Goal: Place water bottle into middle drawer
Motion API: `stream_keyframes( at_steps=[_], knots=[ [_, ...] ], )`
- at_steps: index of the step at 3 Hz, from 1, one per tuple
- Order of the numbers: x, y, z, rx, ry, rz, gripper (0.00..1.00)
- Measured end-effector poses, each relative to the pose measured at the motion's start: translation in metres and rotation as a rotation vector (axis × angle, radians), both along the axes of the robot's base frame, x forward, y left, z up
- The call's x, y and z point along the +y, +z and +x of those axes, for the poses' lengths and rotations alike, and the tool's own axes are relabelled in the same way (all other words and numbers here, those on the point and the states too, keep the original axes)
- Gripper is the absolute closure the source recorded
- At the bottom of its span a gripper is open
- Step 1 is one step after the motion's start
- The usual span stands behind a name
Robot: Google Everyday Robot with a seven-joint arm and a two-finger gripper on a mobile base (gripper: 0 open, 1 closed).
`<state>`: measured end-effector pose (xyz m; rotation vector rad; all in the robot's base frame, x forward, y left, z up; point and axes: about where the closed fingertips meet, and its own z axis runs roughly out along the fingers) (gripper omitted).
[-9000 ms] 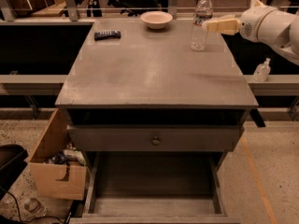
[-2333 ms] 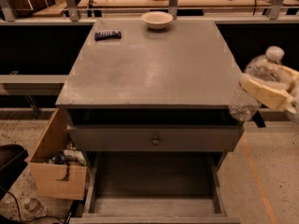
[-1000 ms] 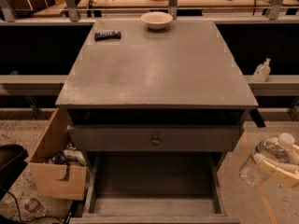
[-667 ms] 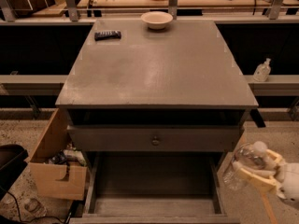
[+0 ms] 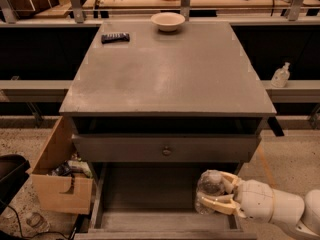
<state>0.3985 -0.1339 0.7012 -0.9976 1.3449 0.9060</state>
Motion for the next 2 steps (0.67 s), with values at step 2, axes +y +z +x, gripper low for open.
stream_keyframes(
  at_steps=[2],
  knots=[
    [0.085, -0.053, 0.01, 0.015, 0.175, -0.008, 1.0]
  ],
)
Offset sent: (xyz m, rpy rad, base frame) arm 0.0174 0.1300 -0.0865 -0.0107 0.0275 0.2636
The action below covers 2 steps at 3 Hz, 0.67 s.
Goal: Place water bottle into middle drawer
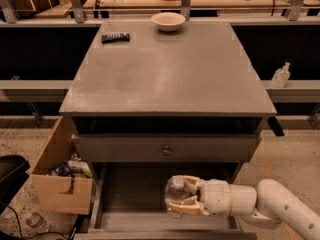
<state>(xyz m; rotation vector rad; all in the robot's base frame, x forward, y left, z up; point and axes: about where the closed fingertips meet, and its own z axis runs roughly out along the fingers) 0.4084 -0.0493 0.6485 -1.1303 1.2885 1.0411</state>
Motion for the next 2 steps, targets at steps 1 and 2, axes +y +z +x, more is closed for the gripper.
stream_keyframes(
  at_steps=[1, 2],
  knots=[
    [0.025, -0.029, 0.009, 0.012, 0.053, 0.013, 1.0],
    [0.038, -0.056, 0.017, 0.034, 0.08, 0.023, 1.0]
  ],
)
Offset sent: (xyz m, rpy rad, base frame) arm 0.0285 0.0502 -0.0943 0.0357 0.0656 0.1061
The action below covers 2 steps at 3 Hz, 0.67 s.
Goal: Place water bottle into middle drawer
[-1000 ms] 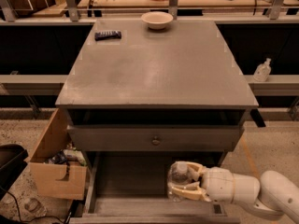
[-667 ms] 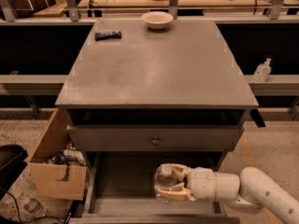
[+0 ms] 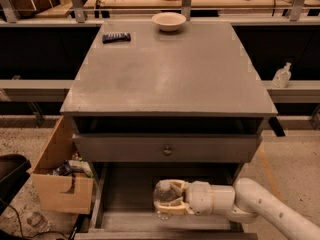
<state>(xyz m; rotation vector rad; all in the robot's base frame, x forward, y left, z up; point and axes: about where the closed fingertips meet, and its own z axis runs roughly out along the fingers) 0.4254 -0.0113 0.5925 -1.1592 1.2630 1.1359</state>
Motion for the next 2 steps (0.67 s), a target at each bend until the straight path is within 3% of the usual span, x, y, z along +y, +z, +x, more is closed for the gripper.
stream_keyframes(
  at_steps=[2],
  knots=[
    [0.016, -0.043, 0.019, 0.034, 0.027, 0.033, 1.0]
  ],
)
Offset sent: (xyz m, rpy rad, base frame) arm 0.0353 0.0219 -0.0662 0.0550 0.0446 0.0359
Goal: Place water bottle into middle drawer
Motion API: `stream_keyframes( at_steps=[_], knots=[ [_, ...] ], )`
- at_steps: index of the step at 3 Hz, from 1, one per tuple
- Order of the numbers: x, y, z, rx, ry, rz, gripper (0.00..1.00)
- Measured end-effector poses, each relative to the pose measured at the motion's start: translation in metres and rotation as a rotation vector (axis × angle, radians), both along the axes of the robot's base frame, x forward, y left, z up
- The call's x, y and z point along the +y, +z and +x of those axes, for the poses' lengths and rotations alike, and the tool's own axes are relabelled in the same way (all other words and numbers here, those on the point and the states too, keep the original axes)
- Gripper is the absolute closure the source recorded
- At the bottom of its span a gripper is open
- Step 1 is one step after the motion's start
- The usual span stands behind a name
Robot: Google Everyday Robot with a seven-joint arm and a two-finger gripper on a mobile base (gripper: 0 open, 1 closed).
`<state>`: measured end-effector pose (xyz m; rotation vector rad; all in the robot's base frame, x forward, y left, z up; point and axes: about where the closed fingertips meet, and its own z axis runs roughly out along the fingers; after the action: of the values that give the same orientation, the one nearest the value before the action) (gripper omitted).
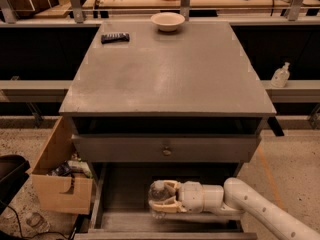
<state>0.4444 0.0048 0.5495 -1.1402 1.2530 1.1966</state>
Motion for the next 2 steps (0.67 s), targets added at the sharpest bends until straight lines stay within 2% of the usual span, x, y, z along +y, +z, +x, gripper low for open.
stream_keyframes(
  at_steps=[1, 2],
  knots=[
    [0.019, -0.0321, 0.0262, 0.023, 0.01, -0.003, 1.0],
    [0.0192, -0.0321, 0.0264, 0.023, 0.01, -0.003, 1.0]
  ],
)
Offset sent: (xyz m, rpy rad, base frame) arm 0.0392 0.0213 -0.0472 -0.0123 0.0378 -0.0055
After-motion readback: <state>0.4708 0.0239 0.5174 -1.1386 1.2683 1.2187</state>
